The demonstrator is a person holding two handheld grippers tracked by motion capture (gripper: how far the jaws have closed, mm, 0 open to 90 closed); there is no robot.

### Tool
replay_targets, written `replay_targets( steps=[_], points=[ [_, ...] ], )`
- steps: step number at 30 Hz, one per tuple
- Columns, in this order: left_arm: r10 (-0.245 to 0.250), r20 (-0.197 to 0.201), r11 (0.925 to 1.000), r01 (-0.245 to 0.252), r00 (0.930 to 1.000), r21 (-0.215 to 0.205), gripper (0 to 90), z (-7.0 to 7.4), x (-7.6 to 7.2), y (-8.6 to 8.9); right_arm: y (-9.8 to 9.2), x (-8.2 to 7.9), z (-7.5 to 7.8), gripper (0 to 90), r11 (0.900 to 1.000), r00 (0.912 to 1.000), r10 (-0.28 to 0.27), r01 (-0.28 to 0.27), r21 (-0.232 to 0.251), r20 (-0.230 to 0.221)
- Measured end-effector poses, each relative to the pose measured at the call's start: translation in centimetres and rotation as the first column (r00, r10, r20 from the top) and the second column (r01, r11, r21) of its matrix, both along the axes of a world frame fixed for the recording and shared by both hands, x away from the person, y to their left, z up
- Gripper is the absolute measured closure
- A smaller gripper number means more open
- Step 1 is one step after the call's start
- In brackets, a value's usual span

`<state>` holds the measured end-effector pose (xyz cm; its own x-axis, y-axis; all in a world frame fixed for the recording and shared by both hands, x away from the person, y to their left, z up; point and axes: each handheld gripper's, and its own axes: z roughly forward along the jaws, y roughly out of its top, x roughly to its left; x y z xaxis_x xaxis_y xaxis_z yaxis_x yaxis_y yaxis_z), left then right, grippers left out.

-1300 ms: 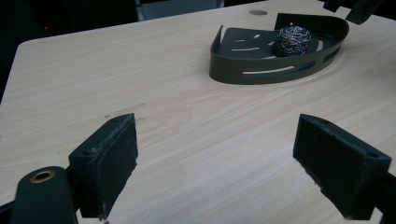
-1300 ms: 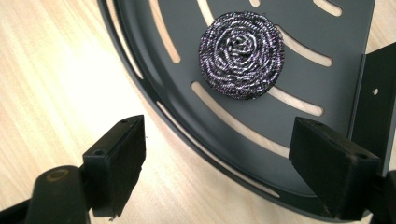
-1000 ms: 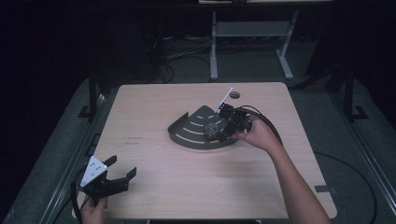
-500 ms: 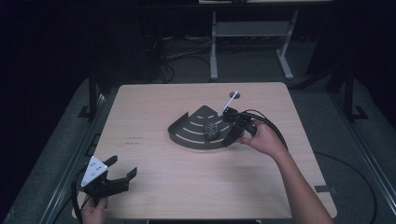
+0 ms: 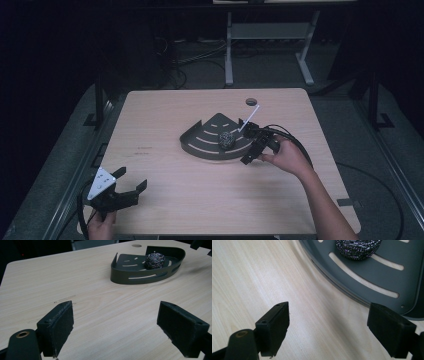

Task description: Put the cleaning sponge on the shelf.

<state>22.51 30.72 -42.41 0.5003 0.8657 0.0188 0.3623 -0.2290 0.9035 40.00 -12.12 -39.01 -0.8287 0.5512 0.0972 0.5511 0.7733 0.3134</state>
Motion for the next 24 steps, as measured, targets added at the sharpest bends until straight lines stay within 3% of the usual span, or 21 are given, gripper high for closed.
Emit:
replay_targets(
  steps=[17,24],
  points=[
    [-0.005,-0.001,1.0,0.005,1.0,0.002,13.3,0.0,0.1,-0.2,-1.6,-1.4,-1.1,17.3,1.0,0.9998,-0.017,0.017,0.009,-0.009],
    [-0.008,-0.002,1.0,0.008,1.0,0.003,13.3,-0.1,0.1,-0.3,-2.1,-2.3,-1.4,17.3,1.0,0.9997,-0.02,0.019,0.02,0.012]
  ],
)
